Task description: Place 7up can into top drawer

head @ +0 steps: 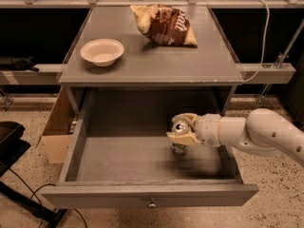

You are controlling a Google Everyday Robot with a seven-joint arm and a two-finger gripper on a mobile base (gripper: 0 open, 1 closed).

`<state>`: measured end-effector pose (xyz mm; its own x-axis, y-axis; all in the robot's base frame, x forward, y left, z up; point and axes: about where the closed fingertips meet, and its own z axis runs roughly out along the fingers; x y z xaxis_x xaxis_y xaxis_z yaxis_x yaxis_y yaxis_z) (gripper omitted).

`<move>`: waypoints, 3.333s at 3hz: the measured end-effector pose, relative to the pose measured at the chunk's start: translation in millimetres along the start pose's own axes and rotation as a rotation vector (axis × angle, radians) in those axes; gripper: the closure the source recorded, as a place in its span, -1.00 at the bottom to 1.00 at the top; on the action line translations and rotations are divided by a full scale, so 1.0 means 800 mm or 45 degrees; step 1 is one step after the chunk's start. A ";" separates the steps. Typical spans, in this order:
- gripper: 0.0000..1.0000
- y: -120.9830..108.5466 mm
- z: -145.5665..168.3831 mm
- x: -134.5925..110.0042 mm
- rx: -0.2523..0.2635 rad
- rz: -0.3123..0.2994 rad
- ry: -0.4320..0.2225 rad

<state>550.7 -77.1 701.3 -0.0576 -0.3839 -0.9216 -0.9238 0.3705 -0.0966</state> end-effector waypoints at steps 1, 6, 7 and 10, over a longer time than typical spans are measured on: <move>0.65 0.001 0.002 0.003 -0.004 -0.010 0.000; -1.00 0.005 0.005 0.001 -0.033 -0.012 -0.003; -1.00 0.007 -0.017 -0.023 -0.073 -0.073 -0.059; -1.00 0.088 -0.163 -0.095 -0.297 -0.604 -0.100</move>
Offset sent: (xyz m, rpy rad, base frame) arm -0.0005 0.0009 -0.0030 -0.0028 -0.0050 0.0059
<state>441.0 -131.9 813.4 0.4071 -0.3954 -0.8234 -0.9016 -0.0295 -0.4316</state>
